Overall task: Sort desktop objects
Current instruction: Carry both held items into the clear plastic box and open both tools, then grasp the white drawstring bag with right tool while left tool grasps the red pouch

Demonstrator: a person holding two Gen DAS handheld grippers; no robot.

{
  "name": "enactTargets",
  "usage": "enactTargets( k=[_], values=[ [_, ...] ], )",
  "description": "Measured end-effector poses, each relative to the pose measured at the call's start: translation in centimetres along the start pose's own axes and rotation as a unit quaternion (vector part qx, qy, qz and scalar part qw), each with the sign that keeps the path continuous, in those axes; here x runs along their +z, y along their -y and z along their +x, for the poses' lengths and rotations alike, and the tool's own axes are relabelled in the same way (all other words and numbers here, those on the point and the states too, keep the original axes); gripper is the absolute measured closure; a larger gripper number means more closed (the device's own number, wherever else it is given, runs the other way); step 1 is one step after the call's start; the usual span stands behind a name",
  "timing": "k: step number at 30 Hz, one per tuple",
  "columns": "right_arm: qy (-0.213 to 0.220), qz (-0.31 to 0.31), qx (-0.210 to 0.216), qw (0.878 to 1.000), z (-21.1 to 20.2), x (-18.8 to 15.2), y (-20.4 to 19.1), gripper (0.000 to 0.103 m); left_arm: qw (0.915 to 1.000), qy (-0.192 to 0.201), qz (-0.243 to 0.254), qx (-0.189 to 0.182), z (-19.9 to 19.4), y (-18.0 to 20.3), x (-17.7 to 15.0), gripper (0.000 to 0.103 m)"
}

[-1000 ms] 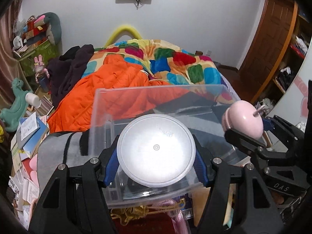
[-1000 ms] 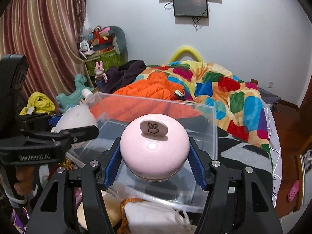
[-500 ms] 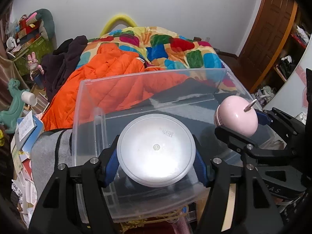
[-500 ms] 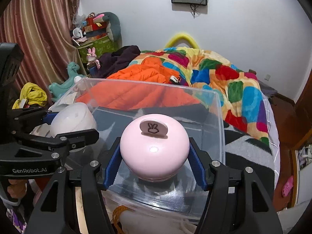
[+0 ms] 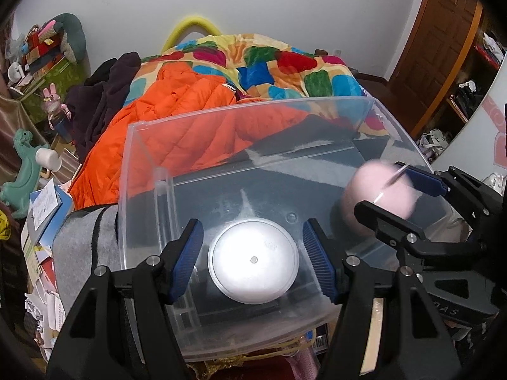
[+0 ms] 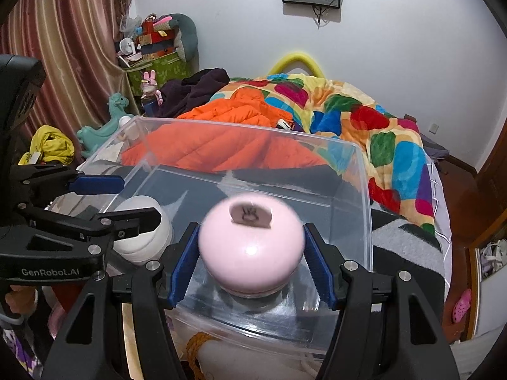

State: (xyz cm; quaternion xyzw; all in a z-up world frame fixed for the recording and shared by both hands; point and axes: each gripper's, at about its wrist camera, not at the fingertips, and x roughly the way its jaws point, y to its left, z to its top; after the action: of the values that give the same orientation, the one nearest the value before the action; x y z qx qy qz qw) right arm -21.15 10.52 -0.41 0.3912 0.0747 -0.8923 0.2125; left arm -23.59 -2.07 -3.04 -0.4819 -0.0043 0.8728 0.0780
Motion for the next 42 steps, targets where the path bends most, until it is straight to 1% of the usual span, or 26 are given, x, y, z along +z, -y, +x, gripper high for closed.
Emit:
enactTargets(
  k=[4, 7, 9, 10, 11, 12, 13, 14, 15, 17, 19, 21, 22, 25, 26, 29, 32, 38, 42],
  values=[
    [0.008, -0.001, 0.010, 1.000, -0.9, 0.0, -0.2, 0.043, 0.9999, 0.001, -0.005, -0.011, -0.5, 0.0, -0.1, 0.038],
    [0.023, -0.010, 0.005, 1.000, -2.1, 0.0, -0.7, 0.042, 0.9998, 0.004, 0.001, -0.021, -1.2, 0.2, -0.2, 0.038],
    [0.037, -0.017, 0.001, 0.999, -3.2, -0.1, -1.0, 0.041, 0.9998, 0.011, 0.003, -0.018, -2.0, 0.4, -0.4, 0.038],
    [0.047, -0.020, 0.000, 0.999, -3.9, -0.1, -1.1, 0.035, 0.9997, 0.016, 0.005, -0.017, -2.4, 0.5, -0.5, 0.038],
    [0.058, -0.022, -0.001, 0.998, -4.7, -0.1, -1.2, 0.031, 0.9996, 0.021, 0.008, -0.016, -2.9, 0.6, -0.6, 0.036],
    [0.068, -0.023, -0.003, 0.997, -5.2, -0.1, -1.3, 0.025, 0.9995, 0.026, 0.009, -0.015, -3.3, 0.7, -0.6, 0.034],
    [0.081, -0.025, -0.006, 0.996, -6.0, -0.2, -1.4, 0.021, 0.9993, 0.034, 0.010, -0.013, -3.9, 0.7, -0.7, 0.030],
    [0.091, -0.028, -0.010, 0.995, -6.7, -0.3, -1.5, 0.020, 0.9991, 0.040, 0.010, -0.012, -4.4, 0.7, -0.8, 0.025],
    [0.101, -0.032, -0.014, 0.994, -7.4, -0.3, -1.7, 0.020, 0.9988, 0.048, 0.010, -0.008, -5.1, 0.7, -1.0, 0.024],
    [0.118, -0.039, -0.028, 0.992, -8.6, -0.5, -1.9, 0.018, 0.9981, 0.061, 0.009, -0.006, -6.4, 0.4, -1.7, 0.017],
    [0.139, -0.044, -0.040, 0.989, -9.8, -0.8, -2.1, 0.011, 0.9976, 0.069, 0.009, -0.001, -7.3, 0.2, -2.5, 0.013],
    [0.157, -0.045, -0.049, 0.985, -10.9, -1.2, -2.1, 0.004, 0.9970, 0.076, 0.011, 0.010, -8.2, 0.0, -3.3, 0.013],
    [0.161, -0.046, -0.051, 0.985, -11.2, -1.2, -2.0, 0.003, 0.9965, 0.080, 0.013, 0.019, -8.7, -0.2, -3.7, 0.013],
    [0.169, -0.047, -0.055, 0.983, -12.3, -1.6, -1.8, 0.003, 0.9948, 0.093, 0.020, 0.037, -10.0, -0.4, -4.8, 0.010],
    [0.172, -0.046, -0.057, 0.982, -12.6, -1.7, -1.6, 0.003, 0.9944, 0.096, 0.019, 0.040, -10.3, -0.5, -5.0, 0.008],
    [0.175, -0.041, -0.061, 0.982, -13.2, -2.4, -1.1, 0.002, 0.9930, 0.109, 0.022, 0.041, -11.3, -0.6, -6.3, 0.007],
    [0.172, -0.039, -0.071, 0.982, -13.5, -3.5, -0.6, 0.002, 0.9918, 0.113, 0.031, 0.050, -11.6, -0.4, -7.4, 0.006],
    [0.147, -0.046, -0.107, 0.982, -12.4, -5.7, 0.2, 0.002, 0.9914, 0.102, 0.055, 0.062, -10.8, 0.2, -9.5, 0.006],
    [0.121, -0.044, -0.112, 0.985, -11.5, -7.4, 0.9, 0.002, 0.9922, 0.090, 0.056, 0.065, -9.8, 0.3, -10.5, 0.006]
  ],
)
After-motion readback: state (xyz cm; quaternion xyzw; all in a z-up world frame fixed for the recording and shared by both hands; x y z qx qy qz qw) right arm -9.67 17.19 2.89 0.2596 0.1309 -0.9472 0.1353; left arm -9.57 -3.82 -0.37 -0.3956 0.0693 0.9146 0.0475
